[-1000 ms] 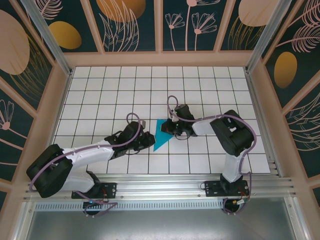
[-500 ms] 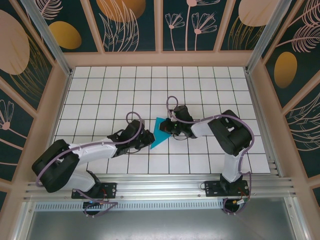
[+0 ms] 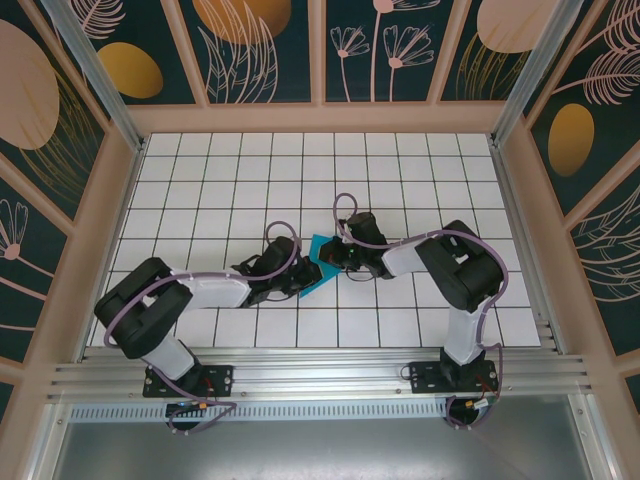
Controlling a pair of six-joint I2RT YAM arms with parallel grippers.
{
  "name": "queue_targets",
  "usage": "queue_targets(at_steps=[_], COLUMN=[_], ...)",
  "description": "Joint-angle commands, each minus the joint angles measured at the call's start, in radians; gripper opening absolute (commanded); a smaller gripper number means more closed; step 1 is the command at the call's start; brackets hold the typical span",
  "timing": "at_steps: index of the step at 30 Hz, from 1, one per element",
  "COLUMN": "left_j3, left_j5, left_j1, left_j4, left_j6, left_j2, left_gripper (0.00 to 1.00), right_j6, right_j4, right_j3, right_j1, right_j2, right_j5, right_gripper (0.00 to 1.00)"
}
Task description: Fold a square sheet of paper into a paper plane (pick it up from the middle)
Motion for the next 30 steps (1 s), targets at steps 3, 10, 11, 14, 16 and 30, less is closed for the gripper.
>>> queue_targets(at_steps=[3, 10, 11, 14, 16, 30], left_j3=[0.006, -0.064, -0.078, -0.118, -0.122, -0.163], left_j5=[-0.064, -0.06, -0.054, -0.023, -0.011, -0.081], left_j1=[0.012, 0.012, 0.011, 0.012, 0.011, 0.01], left_j4=[-0.006, -0.023, -0.014, 0.023, 0.001, -0.078], left_j6=[0.008, -0.028, -0.032, -0.042, -0.03, 0.03], left_j2=[0.055, 0.077, 0.076, 0.083, 0.096, 0.062], left_gripper=[0.1, 0.08, 0.08, 0.07, 0.06, 0.0], right_j6=[-0.018, -0.026, -0.025, -0.025, -0.029, -0.111], right_j4=[-0.175, -0.189, -0.189, -0.194, -0.203, -0.24], right_j3=[-0.045, -0.046, -0.044, -0.029, -0.009, 0.072], right_j1=[0.008, 0.007, 0.007, 0.004, 0.004, -0.085], right_j2=[0.07, 0.058, 0.057, 0.053, 0.046, 0.044], right_j5=[0.111, 0.116, 0.115, 0.105, 0.097, 0.065], right_gripper=[0.07, 0.07, 0.07, 0.07, 0.08, 0.09])
